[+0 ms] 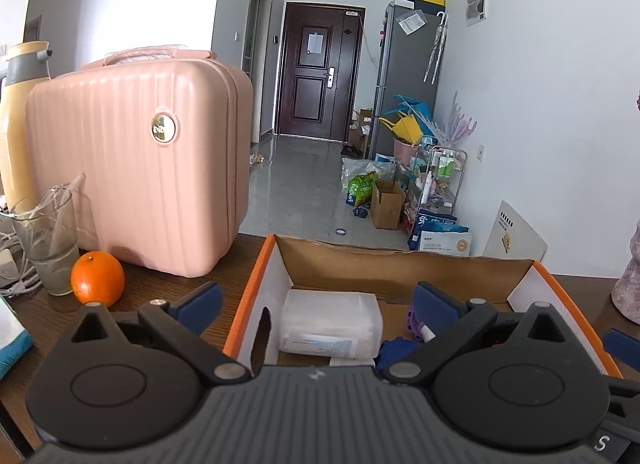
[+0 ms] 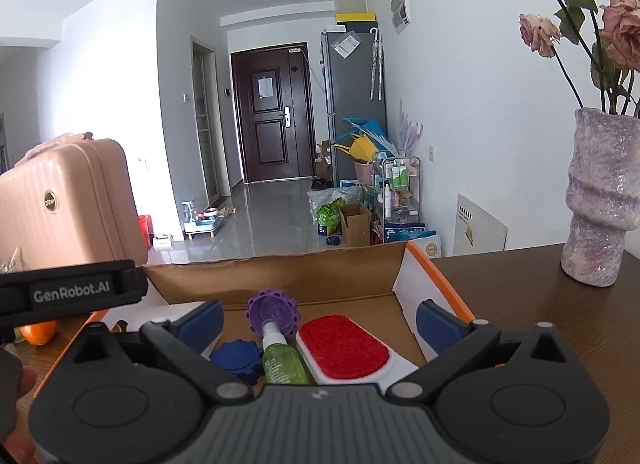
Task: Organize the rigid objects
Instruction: 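Open both grippers to drop the container and spray bottle into the box, then withdraw both grippers from the box toward the small white bottle on the table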
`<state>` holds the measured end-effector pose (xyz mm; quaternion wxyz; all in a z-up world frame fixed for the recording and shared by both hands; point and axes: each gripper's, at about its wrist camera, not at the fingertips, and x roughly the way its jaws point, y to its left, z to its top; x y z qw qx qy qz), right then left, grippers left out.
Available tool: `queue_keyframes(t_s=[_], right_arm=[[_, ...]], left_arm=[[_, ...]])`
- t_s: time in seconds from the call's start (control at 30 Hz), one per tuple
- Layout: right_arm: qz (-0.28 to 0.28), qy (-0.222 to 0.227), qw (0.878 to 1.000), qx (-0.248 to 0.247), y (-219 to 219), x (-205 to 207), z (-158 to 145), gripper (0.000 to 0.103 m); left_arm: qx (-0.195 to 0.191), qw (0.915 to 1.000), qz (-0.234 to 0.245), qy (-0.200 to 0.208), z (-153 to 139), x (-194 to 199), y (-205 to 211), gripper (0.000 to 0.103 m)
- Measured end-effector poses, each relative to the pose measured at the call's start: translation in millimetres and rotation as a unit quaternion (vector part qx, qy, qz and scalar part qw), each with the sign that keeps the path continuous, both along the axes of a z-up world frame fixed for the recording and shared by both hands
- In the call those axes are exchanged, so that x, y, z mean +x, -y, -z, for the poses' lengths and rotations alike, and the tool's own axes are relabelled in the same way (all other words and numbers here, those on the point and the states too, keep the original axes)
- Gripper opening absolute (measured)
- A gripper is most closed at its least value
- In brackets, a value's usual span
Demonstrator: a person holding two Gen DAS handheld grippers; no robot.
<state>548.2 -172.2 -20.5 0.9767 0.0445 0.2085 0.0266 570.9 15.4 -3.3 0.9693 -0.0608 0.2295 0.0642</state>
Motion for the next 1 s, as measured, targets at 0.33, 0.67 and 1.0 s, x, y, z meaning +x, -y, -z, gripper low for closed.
queue_keyframes(t_s=[0.33,0.67,1.0], right_arm=[[-0.025,0.011,0.999,-0.022,-6.5,-25.2,-5.8,0.103],[-0.04,0.02,0.998,-0.035,-5.8,-62.5,-7.9,0.103],[-0.072,0.029,0.996,-0.041,-8.6,-106.0,-3.9,0.103]], left_arm=[[0.001,1.0,-0.005,0.004,-6.6,-21.6,-11.9,0.103],[0.007,0.9999,-0.013,0.006,-5.7,-53.4,-21.4,0.103],[0.014,0.9998,-0.013,-0.005,1.0,-90.9,-24.8,0.103]])
